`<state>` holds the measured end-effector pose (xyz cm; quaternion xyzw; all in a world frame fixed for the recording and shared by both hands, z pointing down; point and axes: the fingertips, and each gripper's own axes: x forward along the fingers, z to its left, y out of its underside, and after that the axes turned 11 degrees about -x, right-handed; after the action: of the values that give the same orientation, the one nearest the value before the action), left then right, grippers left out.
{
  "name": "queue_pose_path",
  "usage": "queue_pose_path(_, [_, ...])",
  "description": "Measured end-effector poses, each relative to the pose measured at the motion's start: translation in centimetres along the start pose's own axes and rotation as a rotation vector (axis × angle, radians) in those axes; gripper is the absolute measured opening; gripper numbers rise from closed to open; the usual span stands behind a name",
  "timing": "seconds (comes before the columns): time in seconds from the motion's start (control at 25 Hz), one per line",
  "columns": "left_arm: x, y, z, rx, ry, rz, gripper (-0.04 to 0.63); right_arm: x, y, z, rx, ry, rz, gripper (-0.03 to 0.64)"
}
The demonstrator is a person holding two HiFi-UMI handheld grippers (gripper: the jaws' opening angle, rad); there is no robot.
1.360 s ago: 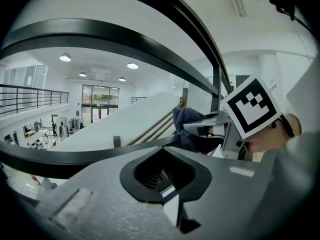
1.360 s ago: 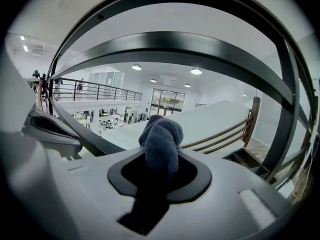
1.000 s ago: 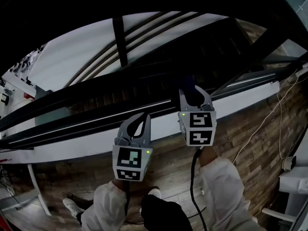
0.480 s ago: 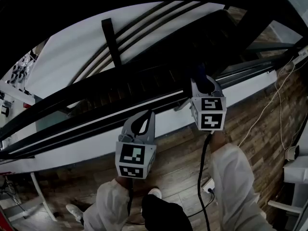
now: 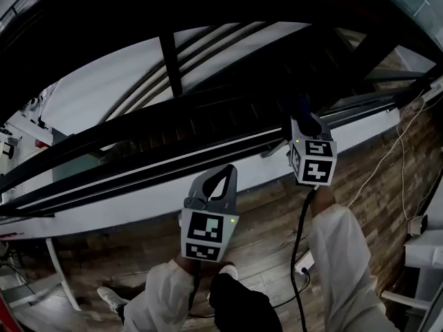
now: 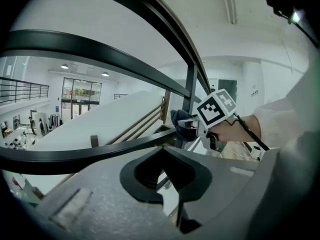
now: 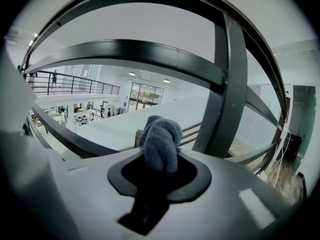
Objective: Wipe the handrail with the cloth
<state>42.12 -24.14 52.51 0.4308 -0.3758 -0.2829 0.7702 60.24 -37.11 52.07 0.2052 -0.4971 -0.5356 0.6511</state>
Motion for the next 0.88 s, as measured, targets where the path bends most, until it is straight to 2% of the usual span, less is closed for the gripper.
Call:
queue_pose_path(0.16, [-5.3,-0.8,4.5,-0.032,-0.053,-0.015,0.003,-2.8,-3.1,5.6,-0.057,-0.030,-0.016,0.091])
queue_pose_path(0.32, [-11.7,-1.6,9.1,-0.057,-0.113,-0.024,0.003,-6.0,-6.9,12.2,-0.061,-0.064,-0.034,0.091])
queue_pose_path(0.8, [-33.0,-2.6,24.7,-0.089,-0.304,-0.022,0.003,-13.7,-18.2,36.5,-0.032,-0.231,-0.077,0.092])
queue_pose_path(0.88, [-36.5,-2.7,26.8,-0.097,-0.328,-0.028,0.003,-15.3,-20.2,40.2,-0.055,-0.253,-0.095,0.092])
